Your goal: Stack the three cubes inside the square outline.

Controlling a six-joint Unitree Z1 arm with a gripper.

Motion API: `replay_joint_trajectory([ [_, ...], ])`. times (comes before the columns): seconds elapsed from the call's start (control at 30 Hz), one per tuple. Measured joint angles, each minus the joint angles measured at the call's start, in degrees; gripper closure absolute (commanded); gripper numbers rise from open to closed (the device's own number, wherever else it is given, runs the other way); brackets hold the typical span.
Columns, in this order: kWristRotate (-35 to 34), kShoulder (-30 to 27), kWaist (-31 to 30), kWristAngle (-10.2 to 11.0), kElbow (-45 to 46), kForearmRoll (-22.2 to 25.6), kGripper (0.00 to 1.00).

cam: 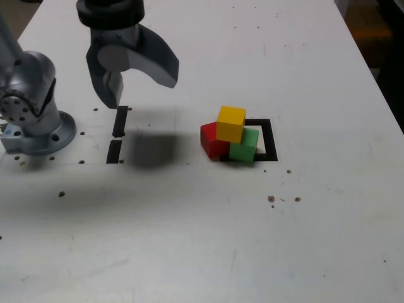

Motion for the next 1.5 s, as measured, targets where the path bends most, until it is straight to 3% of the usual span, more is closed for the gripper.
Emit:
replay_joint_trajectory([
  [0.3, -2.31, 1.92, -4.37, 3.53, -11.68, 1.48, 0.02],
  [0.5, -2.33, 9.3, -10.1, 2.36, -21.22, 3.21, 0.05],
  [0.67, -0.35, 14.18, -11.15, 3.58, -25.84, 7.53, 0.07],
  [0.8, 2.37, 19.14, -11.18, 3.73, -27.37, 8.32, 0.09],
  [1.27, 5.72, 28.95, -10.54, 3.46, -28.23, 6.26, 0.17],
  [1.4, 6.25, 30.95, -10.55, 3.1, -28.27, 4.21, 0.25],
  [1.5, 6.27, 30.94, -10.54, 3.45, -28.28, 4.19, 0.38],
])
